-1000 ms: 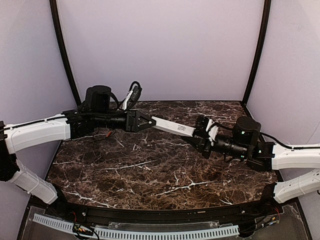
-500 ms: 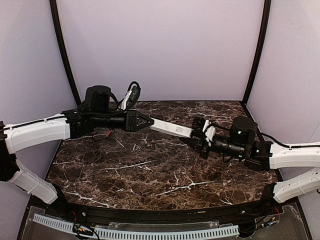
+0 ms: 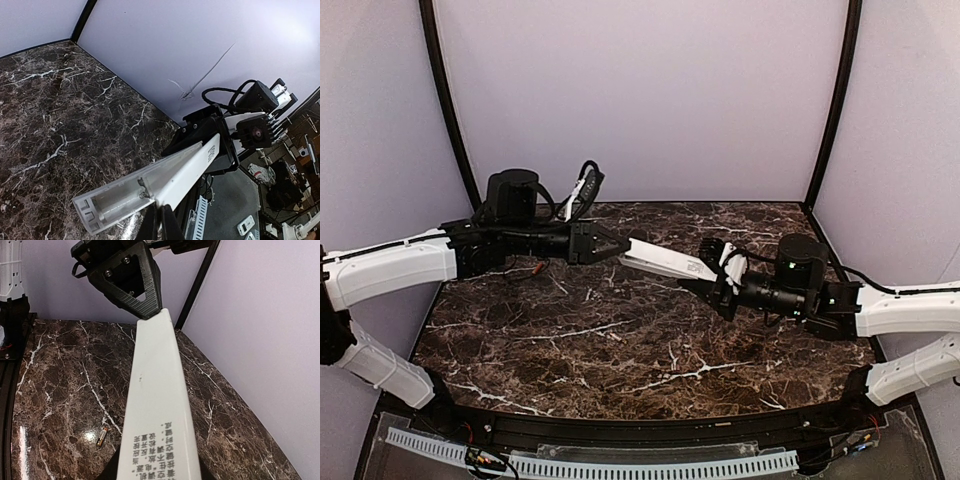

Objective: Load the batteries into the remote control
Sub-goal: Remove the battery cover from the remote control.

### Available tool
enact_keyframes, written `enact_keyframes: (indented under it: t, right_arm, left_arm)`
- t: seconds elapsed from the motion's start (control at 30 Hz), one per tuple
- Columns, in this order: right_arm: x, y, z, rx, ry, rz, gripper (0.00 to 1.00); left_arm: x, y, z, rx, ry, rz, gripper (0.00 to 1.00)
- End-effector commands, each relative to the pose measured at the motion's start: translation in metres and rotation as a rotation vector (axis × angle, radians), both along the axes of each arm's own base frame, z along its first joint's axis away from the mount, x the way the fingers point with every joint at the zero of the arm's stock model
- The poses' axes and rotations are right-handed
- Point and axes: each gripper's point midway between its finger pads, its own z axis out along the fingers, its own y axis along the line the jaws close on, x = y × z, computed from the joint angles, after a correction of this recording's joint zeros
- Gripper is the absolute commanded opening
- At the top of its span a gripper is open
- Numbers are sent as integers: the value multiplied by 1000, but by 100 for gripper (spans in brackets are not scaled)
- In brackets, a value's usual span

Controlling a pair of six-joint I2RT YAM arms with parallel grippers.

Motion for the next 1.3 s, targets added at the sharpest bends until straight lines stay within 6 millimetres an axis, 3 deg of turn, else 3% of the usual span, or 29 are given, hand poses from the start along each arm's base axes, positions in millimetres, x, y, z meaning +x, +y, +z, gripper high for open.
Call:
enact_keyframes:
  t: [0.0,0.53,0.9,1.03,1.17,1.27]
  right_arm:
    - [-4,5,25,77,-18,25,0]
    - [7,-22,13,113,26,-36,0]
    - [17,-46,-16,101,92,-123,0]
    - [13,-56,-17,116,109,-143,0]
    - [4,-64,-6,138,109,-128,0]
    - [-3,-70,-2,138,114,-120,0]
  left_arm:
    - [-8,1,14,-53,-26,-31,0]
    - [-9,22,35,-186,-24,-39,0]
    - [29,46,31,-290,32,82,0]
    - [51,48,10,-289,81,151,0]
    - [69,39,-32,-263,167,180,0]
    - [79,33,-51,-251,202,193,0]
